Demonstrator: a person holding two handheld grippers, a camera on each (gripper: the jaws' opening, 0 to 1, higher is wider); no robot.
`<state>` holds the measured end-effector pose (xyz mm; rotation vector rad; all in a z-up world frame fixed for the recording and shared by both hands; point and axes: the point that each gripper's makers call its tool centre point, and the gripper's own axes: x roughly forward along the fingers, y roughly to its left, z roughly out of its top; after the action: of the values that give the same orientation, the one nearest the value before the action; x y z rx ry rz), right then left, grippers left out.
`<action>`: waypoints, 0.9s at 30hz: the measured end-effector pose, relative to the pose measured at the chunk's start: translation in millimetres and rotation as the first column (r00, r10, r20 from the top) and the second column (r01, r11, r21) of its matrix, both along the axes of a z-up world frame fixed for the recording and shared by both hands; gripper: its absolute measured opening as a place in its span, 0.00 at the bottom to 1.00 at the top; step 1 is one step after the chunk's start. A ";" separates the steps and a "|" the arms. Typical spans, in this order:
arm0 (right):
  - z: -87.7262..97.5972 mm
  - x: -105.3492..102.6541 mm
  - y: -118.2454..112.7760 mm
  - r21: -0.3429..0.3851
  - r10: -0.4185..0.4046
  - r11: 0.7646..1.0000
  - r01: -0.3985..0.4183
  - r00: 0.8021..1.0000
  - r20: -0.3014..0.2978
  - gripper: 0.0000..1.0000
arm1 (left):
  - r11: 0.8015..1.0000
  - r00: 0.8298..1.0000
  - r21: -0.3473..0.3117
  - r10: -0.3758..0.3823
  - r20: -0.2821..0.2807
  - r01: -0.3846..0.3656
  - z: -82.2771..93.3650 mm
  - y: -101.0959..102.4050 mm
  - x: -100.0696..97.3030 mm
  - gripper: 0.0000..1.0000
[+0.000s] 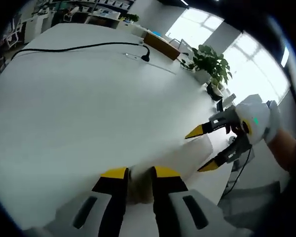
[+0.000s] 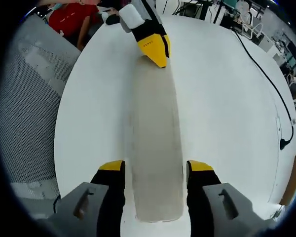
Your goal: Arrange the utensils inside the cutlery case until each visible utensil rests in its matching compartment.
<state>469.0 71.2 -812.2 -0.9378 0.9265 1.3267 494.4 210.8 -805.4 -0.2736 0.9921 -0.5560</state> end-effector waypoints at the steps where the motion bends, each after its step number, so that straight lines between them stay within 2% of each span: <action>1: 5.6 -2.6 -1.4 0.030 -0.023 0.999 0.023 1.000 -0.008 0.52 | 1.000 1.000 -0.004 -0.009 0.007 0.009 0.5 -0.5 0.1 0.20; 2: 13.9 -7.8 -8.0 0.050 -0.055 0.997 0.056 0.998 -0.026 0.51 | 0.999 0.999 -0.007 -0.036 0.010 0.036 0.2 -0.6 -1.6 0.20; 4: 22.7 -8.6 -13.8 0.093 -0.070 0.993 0.071 0.997 -0.011 0.47 | 1.000 1.000 -0.002 -0.028 0.007 0.028 0.0 2.4 -1.3 0.21; 6: 33.2 -4.9 -31.4 0.120 -0.134 0.984 0.131 0.991 0.020 0.46 | 1.000 0.998 -0.001 -0.026 0.057 0.026 8.3 4.9 3.9 0.20; 7: 36.3 -4.0 -36.6 0.136 -0.165 0.977 0.162 0.986 0.014 0.43 | 1.000 0.998 0.000 -0.016 0.061 0.016 14.0 6.8 6.1 0.20; 8: 39.1 -3.2 -42.2 0.150 -0.198 0.969 0.196 0.980 0.004 0.38 | 1.000 0.996 0.022 -0.012 0.088 0.011 19.2 9.9 10.9 0.20; 9: 43.1 1.5 -49.7 0.175 -0.244 0.955 0.240 0.970 0.006 0.33 | 0.999 0.989 0.035 -0.020 0.147 0.015 29.8 10.6 18.2 0.20; 10: 45.3 6.3 -53.6 0.198 -0.274 0.943 0.266 0.961 0.016 0.28 | 0.999 0.987 0.035 -0.029 0.155 0.024 34.9 9.0 18.4 0.19; 12: 44.2 14.0 -68.5 0.194 -0.350 0.920 0.340 0.937 0.018 0.11 | 0.995 0.986 0.066 -0.086 0.142 0.078 40.6 3.4 13.1 0.14; 13: 42.4 14.7 -72.1 0.188 -0.380 0.909 0.373 0.925 0.003 0.03 | 0.988 0.982 0.098 -0.133 0.137 0.120 41.0 -0.1 8.6 0.12; 14: 41.6 14.1 -71.4 0.191 -0.375 0.910 0.368 0.927 -0.003 0.00 | 0.985 0.980 0.109 -0.147 0.133 0.133 40.7 -1.1 7.0 0.07; 15: 40.3 12.9 -68.3 0.196 -0.395 0.899 0.392 0.918 -0.026 0.00 | 0.972 0.975 0.159 -0.191 0.113 0.172 37.2 -3.1 0.6 0.01; 16: 36.3 6.4 -69.2 0.161 -0.406 0.897 0.412 0.911 -0.070 0.00 | 0.958 0.967 0.208 -0.227 0.120 0.199 34.2 -4.7 -0.3 0.00; 17: 29.9 -0.5 -69.8 0.112 -0.431 0.889 0.443 0.895 -0.118 0.00 | 0.952 0.960 0.212 -0.250 0.128 0.219 34.6 -9.8 -3.1 0.00; 19: 26.3 3.6 -67.7 0.121 -0.412 0.900 0.418 0.908 -0.072 0.00 | 0.941 0.955 0.230 -0.278 0.100 0.250 32.5 -16.0 -10.4 0.00; 20: 24.3 3.6 -68.3 0.110 -0.402 0.907 0.407 0.913 -0.062 0.00 | 0.933 0.951 0.252 -0.290 0.108 0.255 31.9 -16.1 -10.1 0.00; 21: 21.5 2.5 -68.8 0.091 -0.410 0.905 0.415 0.910 -0.069 0.00 | 0.930 0.949 0.259 -0.295 0.108 0.260 31.6 -16.4 -10.7 0.00; 24: 17.8 0.1 -66.2 0.075 -0.413 0.904 0.420 0.906 -0.091 0.00 | 0.907 0.941 0.295 -0.332 0.061 0.301 23.2 -15.4 -19.4 0.00; 26: 14.8 -1.0 -68.8 0.042 -0.401 0.913 0.405 0.913 -0.074 0.00 | 0.890 0.935 0.329 -0.350 0.048 0.316 18.7 -12.4 -21.5 0.00; 27: 17.1 -0.1 -67.3 0.050 -0.399 0.914 0.403 0.914 -0.071 0.00 | 0.879 0.932 0.348 -0.361 0.041 0.325 15.5 -10.6 -22.2 0.00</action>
<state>468.9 3.9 -795.1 -0.6174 1.0520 1.0279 472.2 200.2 -789.9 0.2430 1.0210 -0.7034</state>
